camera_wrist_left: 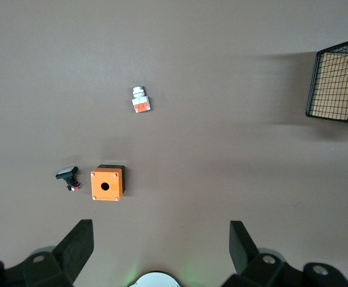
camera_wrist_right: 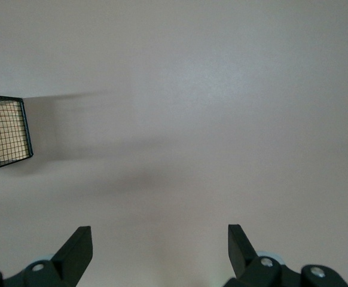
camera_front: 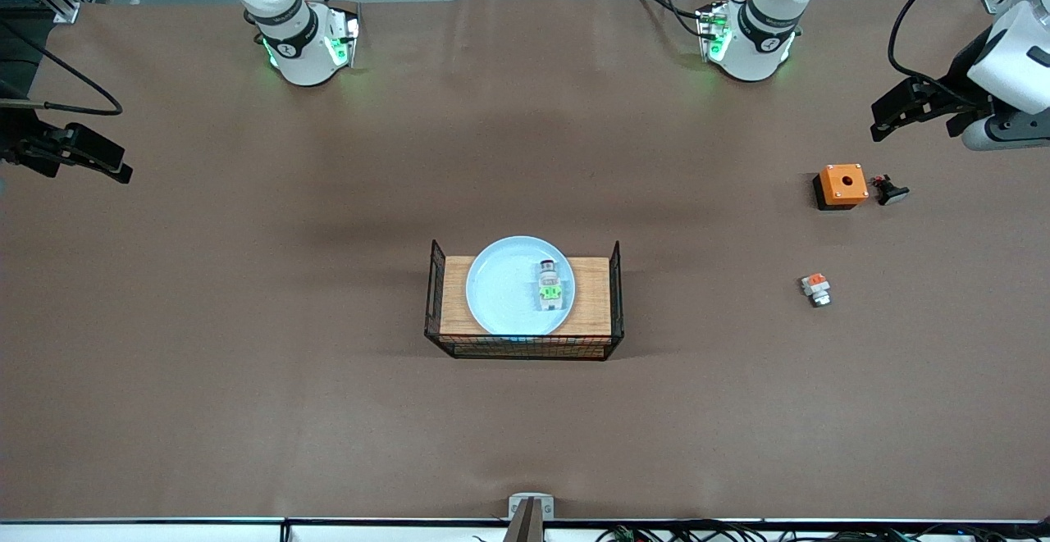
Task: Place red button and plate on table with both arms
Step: 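Move the left gripper from rest toward the basket, then lower the left gripper onto the green button and close it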
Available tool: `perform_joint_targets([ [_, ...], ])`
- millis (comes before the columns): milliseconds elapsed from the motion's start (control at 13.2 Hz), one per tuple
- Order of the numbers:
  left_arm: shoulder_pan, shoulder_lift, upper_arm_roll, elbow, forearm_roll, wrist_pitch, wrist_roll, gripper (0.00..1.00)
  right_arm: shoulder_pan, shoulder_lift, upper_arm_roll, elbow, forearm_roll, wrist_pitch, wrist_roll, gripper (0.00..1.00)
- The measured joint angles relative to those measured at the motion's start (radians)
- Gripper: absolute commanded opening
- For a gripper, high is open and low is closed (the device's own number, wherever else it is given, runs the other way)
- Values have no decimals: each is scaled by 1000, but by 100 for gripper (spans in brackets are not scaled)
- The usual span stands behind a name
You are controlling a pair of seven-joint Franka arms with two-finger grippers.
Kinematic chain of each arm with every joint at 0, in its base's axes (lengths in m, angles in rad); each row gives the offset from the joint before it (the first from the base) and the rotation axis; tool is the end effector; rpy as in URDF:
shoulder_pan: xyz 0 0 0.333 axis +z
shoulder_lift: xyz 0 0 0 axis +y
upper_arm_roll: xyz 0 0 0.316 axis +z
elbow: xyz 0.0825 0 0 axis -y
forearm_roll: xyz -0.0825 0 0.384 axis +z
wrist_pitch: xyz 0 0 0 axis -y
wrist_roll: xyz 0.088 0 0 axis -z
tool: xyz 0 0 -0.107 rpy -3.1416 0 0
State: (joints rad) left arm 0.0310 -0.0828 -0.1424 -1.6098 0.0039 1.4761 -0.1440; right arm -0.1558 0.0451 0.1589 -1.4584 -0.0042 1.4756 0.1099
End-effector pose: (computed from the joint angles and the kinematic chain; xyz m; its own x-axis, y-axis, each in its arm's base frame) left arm 0.5153 -0.0606 0.6422 0.9982 0.0342 -0.0489 0.0331 -0.9992 -0.0229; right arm 0.5591 -0.0011 0.6440 0.9939 -0.1070 -0.0275 -0.1070 -0.9943 0.0001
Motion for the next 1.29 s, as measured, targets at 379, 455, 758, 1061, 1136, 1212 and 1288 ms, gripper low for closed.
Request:
perform_joint_targets([
  [379, -3, 1, -11, 3, 0, -1, 0, 100, 2, 0, 1, 0, 0, 0, 0, 100],
  [455, -3, 2, -24, 8, 0, -1, 0, 100, 2, 0, 1, 0, 0, 0, 0, 100],
  [758, -4, 32, -85, 23, 0, -1, -20, 100, 4, 0, 2, 0, 0, 0, -2, 100],
  [1061, -7, 108, -214, 47, 0, 7, -195, 100, 30, 0, 5, -1, 0, -8, -3, 99],
  [1136, -9, 137, -253, 72, 0, 13, -246, 100, 33, 0, 5, 0, 0, -20, -3, 99],
  [1212, -11, 173, -288, 104, 0, 20, -296, 100, 38, 0, 7, 0, 0, -37, -3, 98],
  [1288, -17, 215, -318, 137, 0, 33, -347, 100, 48, -1, 8, 3, 0, -51, -3, 98],
])
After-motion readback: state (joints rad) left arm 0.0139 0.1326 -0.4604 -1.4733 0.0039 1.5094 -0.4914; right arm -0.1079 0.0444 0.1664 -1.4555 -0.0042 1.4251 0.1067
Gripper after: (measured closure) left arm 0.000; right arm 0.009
